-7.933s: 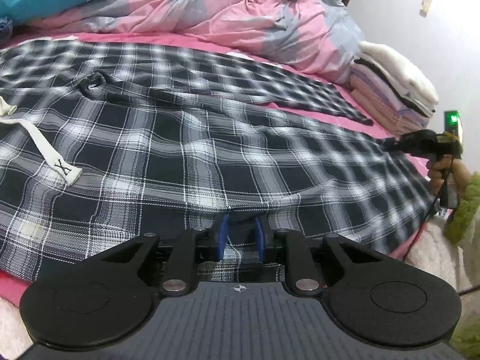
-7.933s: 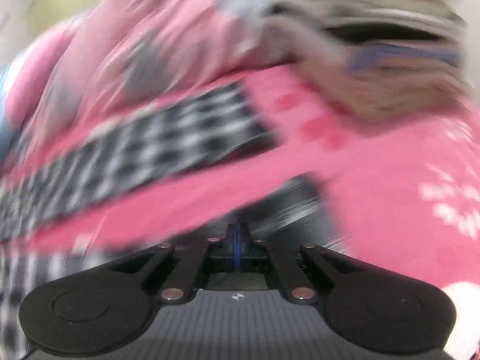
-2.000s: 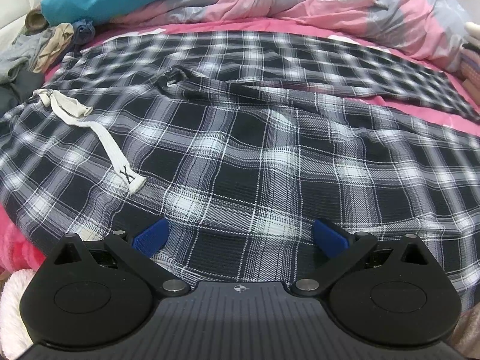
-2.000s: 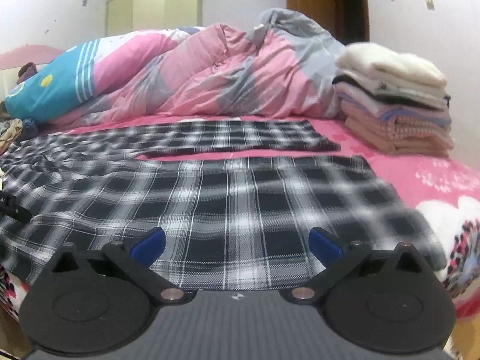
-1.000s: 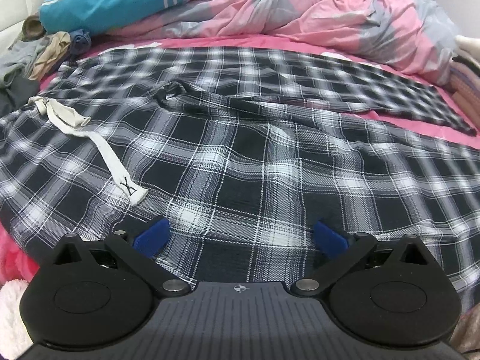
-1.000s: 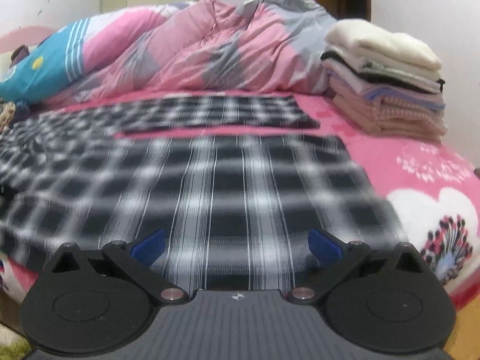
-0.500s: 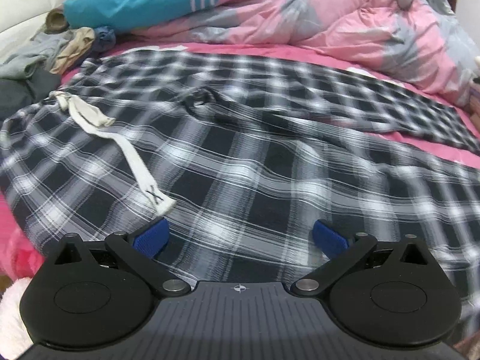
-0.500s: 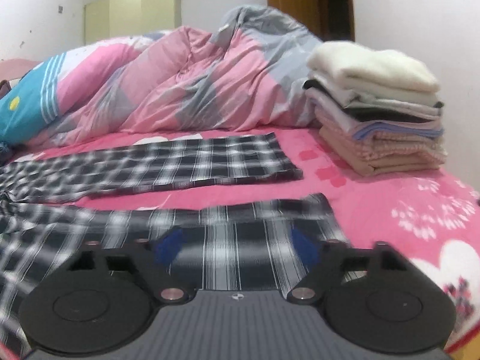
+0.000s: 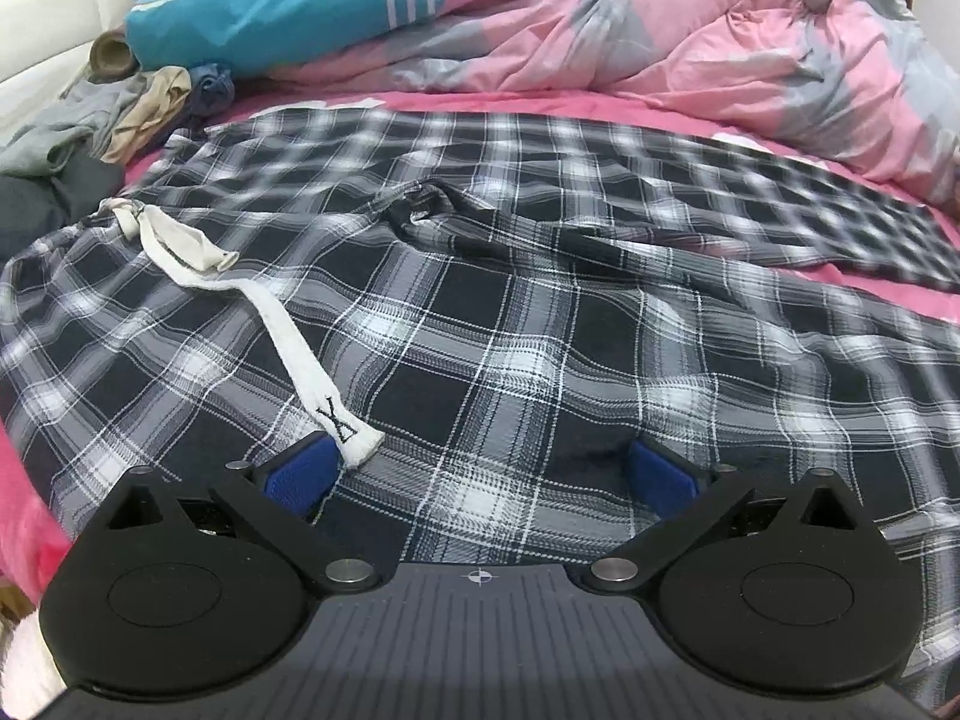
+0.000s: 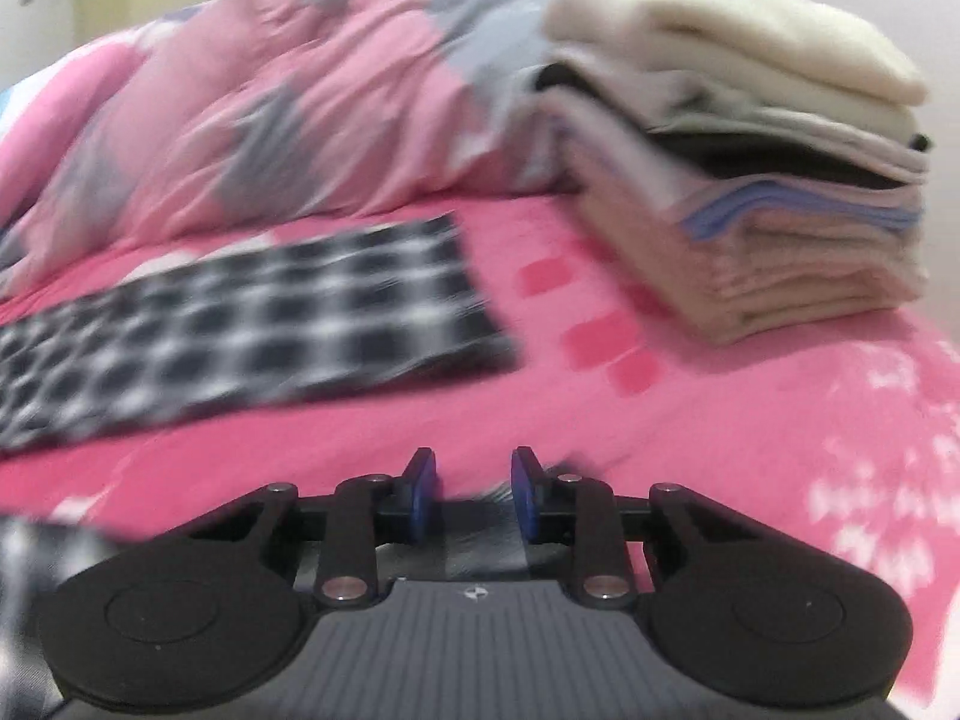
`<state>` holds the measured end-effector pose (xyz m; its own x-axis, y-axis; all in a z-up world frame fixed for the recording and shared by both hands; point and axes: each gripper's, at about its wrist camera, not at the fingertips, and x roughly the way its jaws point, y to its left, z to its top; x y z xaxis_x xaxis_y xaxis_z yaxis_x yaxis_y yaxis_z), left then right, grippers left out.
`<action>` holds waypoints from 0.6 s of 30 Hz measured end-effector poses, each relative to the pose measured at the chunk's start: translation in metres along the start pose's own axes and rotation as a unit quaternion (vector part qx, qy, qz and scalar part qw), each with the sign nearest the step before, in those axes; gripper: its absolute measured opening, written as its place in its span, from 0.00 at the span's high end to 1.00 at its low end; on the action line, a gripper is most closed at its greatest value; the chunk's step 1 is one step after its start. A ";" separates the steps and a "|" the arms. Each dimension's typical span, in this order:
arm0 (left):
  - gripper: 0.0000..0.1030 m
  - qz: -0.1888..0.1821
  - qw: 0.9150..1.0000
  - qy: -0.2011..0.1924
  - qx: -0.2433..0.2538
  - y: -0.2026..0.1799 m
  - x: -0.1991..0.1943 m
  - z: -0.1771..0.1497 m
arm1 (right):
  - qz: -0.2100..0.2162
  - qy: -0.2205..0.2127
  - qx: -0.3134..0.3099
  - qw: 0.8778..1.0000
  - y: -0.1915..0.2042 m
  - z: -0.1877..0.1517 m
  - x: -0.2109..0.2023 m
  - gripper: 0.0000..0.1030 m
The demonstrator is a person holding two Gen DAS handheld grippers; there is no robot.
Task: Fold clothes
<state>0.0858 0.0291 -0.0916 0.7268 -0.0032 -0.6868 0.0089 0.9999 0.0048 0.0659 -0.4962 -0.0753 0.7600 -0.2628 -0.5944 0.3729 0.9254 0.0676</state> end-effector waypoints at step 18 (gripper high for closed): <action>0.00 -0.001 1.000 -0.007 0.002 0.002 0.004 0.001 | 0.048 0.041 0.083 0.995 -0.061 0.009 0.025 0.81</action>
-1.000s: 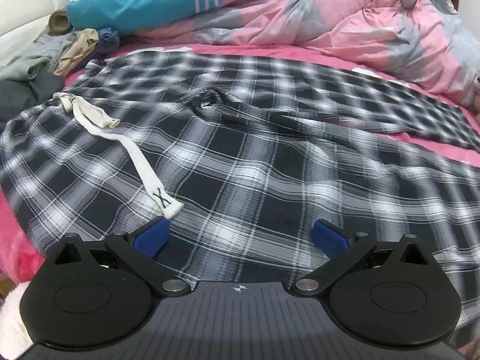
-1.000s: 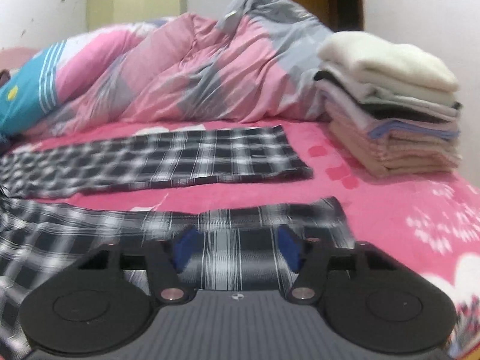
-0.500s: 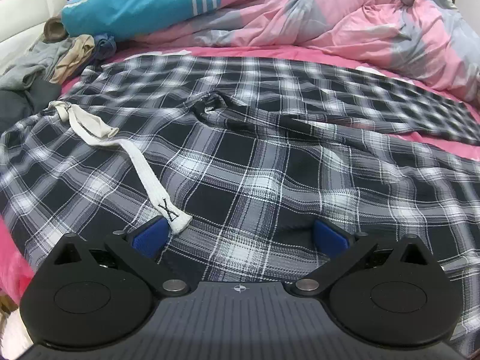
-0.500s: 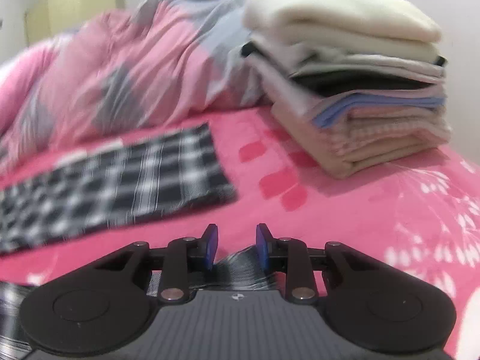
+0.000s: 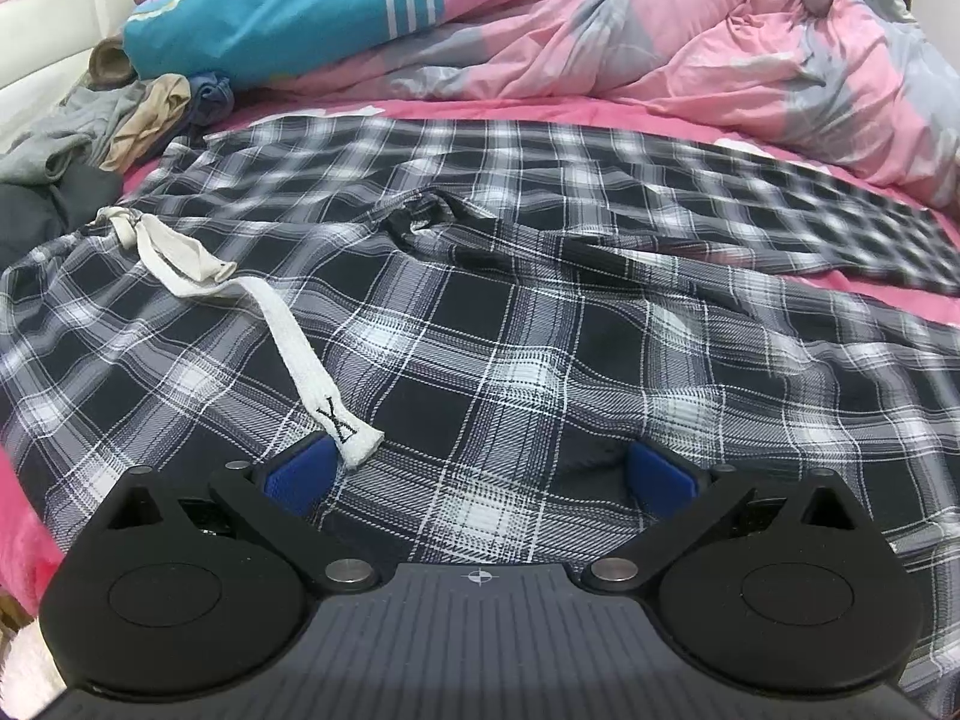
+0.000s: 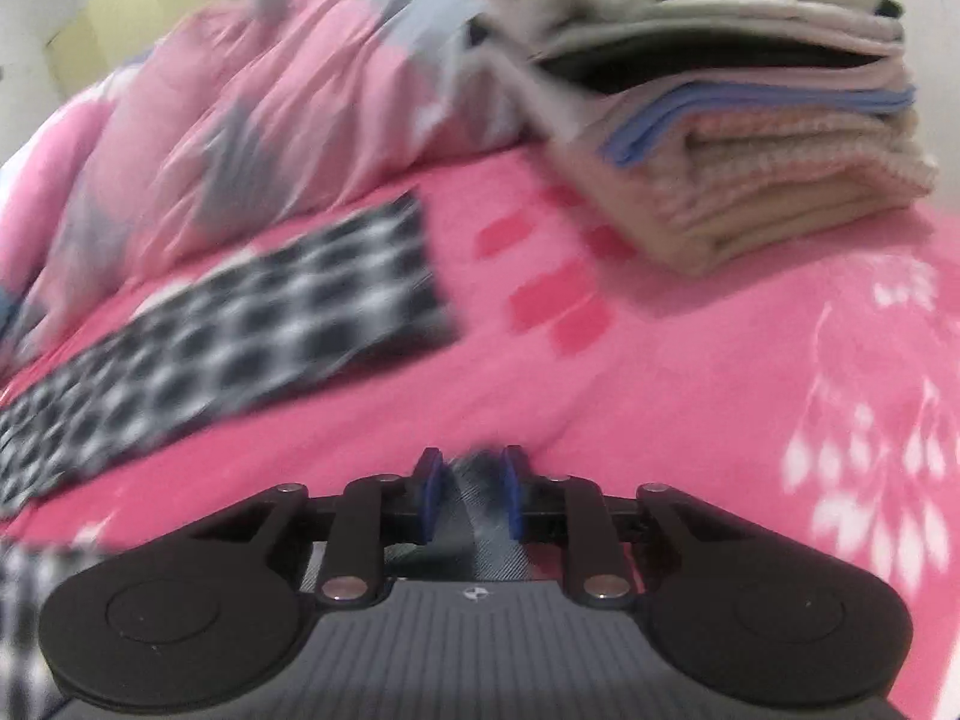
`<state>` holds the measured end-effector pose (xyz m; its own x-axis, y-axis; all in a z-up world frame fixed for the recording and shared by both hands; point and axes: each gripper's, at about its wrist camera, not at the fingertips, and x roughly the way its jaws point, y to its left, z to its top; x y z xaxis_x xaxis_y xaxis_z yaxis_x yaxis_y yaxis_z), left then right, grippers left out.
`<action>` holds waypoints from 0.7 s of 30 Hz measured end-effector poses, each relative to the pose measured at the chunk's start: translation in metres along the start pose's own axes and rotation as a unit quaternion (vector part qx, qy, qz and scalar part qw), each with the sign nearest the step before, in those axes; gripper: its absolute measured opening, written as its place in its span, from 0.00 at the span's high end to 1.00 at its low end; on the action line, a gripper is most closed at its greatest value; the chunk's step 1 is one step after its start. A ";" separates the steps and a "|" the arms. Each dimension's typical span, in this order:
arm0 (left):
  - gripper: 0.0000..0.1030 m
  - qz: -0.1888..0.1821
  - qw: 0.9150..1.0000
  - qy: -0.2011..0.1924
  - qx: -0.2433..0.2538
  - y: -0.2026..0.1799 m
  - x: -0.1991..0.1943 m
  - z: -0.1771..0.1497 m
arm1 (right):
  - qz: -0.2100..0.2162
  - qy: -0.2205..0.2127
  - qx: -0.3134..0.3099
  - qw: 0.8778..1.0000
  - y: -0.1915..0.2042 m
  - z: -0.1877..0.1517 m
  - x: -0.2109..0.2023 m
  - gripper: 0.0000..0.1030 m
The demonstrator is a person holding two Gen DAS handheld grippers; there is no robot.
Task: Fold clothes
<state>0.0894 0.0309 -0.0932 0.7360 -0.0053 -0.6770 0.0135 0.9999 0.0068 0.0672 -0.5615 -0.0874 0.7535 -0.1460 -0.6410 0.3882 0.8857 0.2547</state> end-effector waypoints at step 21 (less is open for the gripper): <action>0.00 -0.007 1.000 0.025 -0.006 0.015 -0.004 0.007 | 0.000 -0.022 0.165 0.986 -0.060 -0.085 -0.130 0.83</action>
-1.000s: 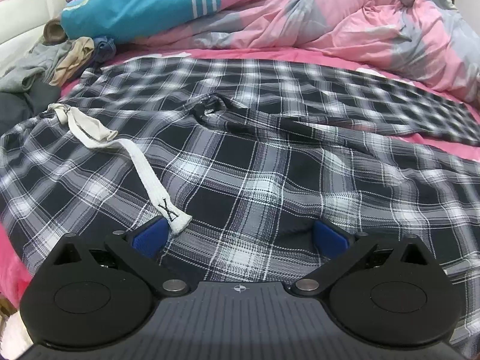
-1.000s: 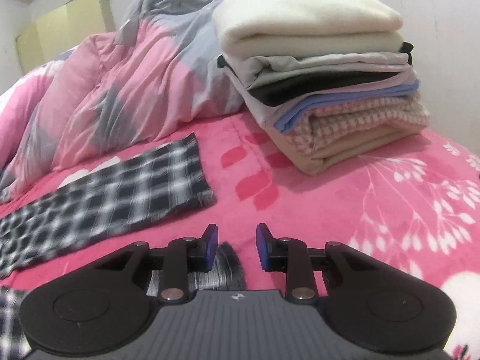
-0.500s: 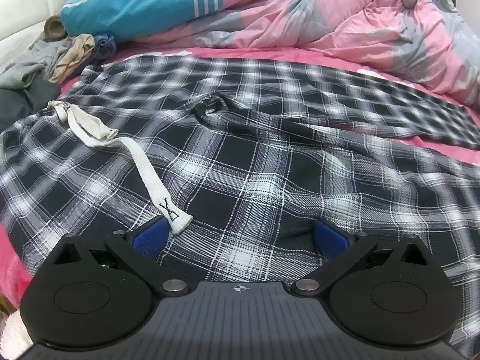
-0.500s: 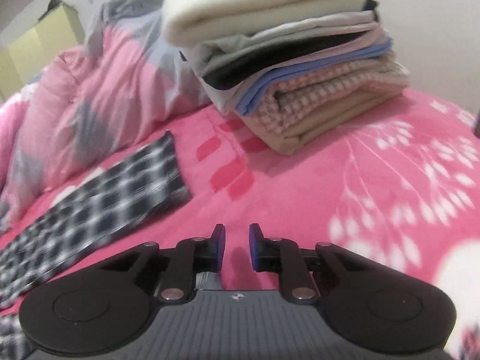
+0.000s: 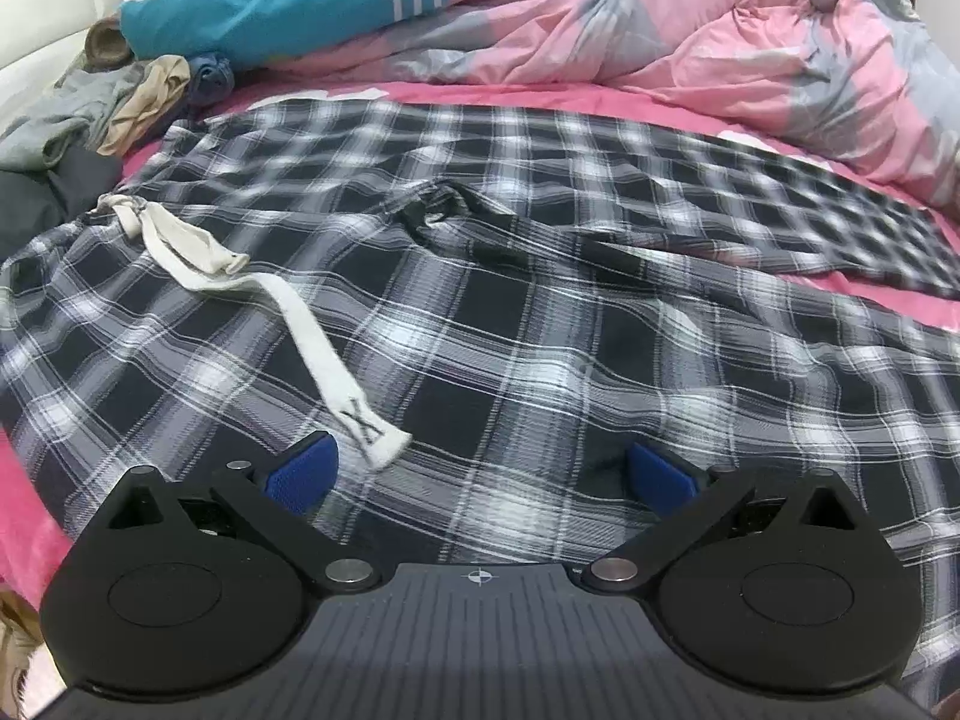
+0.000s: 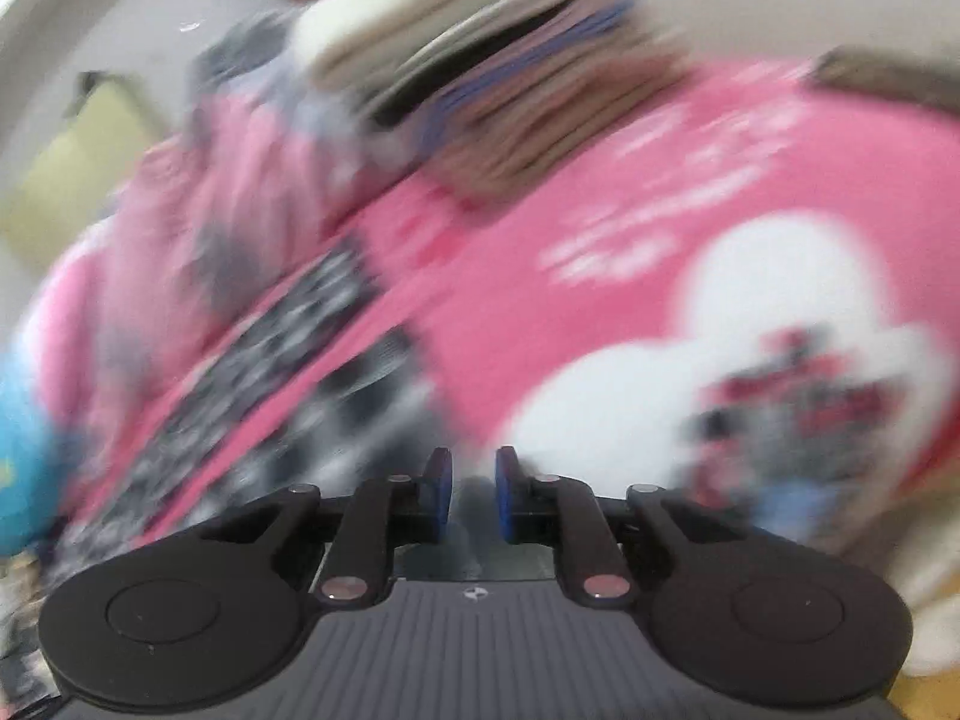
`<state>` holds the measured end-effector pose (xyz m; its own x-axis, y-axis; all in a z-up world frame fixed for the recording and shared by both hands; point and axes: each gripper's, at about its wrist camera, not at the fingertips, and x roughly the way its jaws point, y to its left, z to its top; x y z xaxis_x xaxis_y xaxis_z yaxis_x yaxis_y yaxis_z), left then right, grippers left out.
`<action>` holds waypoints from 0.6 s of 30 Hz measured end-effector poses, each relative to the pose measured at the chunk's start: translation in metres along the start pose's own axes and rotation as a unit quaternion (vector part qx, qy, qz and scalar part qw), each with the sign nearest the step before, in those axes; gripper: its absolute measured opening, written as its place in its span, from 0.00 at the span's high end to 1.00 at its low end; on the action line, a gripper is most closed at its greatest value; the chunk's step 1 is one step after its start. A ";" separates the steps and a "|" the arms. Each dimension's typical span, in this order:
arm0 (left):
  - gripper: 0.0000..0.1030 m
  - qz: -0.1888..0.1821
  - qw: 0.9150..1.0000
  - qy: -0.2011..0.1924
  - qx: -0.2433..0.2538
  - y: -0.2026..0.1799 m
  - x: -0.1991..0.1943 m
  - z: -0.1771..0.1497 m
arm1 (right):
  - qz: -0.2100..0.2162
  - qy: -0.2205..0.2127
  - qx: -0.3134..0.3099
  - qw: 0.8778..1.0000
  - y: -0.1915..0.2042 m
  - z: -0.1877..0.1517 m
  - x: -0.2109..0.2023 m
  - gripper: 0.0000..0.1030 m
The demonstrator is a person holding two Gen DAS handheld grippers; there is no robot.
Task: Fold clothes
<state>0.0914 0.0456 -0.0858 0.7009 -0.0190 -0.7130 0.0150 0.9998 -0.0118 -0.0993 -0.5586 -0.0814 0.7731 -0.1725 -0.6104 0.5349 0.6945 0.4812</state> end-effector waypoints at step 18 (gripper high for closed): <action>0.00 0.010 1.000 -0.003 -0.008 0.024 -0.016 -0.005 | 0.055 0.001 0.059 0.997 -0.008 -0.028 -0.043 0.82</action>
<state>0.0764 0.0696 -0.0781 0.7059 0.0018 -0.7083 -0.0116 0.9999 -0.0090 -0.1459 -0.5375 -0.0766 0.8281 -0.0980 -0.5519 0.4838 0.6224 0.6153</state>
